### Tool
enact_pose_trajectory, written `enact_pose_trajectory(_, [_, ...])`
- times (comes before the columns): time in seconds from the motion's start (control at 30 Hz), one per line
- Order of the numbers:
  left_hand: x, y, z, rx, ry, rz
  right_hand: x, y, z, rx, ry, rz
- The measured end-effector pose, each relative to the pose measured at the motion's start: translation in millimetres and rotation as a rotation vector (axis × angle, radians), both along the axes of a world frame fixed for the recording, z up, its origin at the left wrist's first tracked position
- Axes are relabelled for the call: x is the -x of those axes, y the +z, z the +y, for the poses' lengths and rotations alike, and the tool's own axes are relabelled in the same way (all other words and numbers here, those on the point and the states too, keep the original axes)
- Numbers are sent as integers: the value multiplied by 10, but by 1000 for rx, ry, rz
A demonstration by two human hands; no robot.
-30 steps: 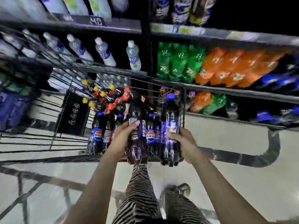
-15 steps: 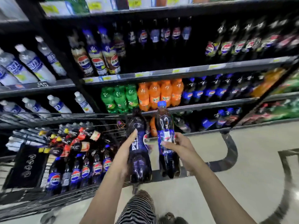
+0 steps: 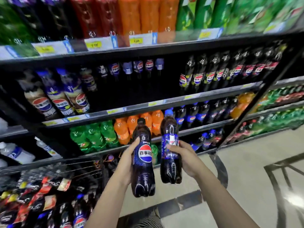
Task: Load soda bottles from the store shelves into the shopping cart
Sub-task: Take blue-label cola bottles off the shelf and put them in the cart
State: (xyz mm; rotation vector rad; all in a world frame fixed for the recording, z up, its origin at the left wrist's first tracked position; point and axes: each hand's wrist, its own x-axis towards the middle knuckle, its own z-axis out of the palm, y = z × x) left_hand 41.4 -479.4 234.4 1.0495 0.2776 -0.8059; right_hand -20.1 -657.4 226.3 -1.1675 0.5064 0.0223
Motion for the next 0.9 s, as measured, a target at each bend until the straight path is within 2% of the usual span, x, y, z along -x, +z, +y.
enact_pose_trajectory(0.13, [-523,152,-225,24,-38,-60,-525,186,-257,-9,29,18])
enact_pose_trajectory(0.3, [-1209,424,-487,-87,-51,-181,-1256,417,-512,54,2,48])
enact_pose_trajectory(0.53, [-1994,617,-852,-168,143,-322,-2143,553,-808,180,-22,35])
enact_pose_trajectory(0.73, [-2432,614,-1114,-196,281,-499,-2637,566,-1013,188,-48,10])
enact_pose_trajectory(0.9, [-2782,635,-1220,-251,337,-586,-2917,652,-1158,368,-53,-52])
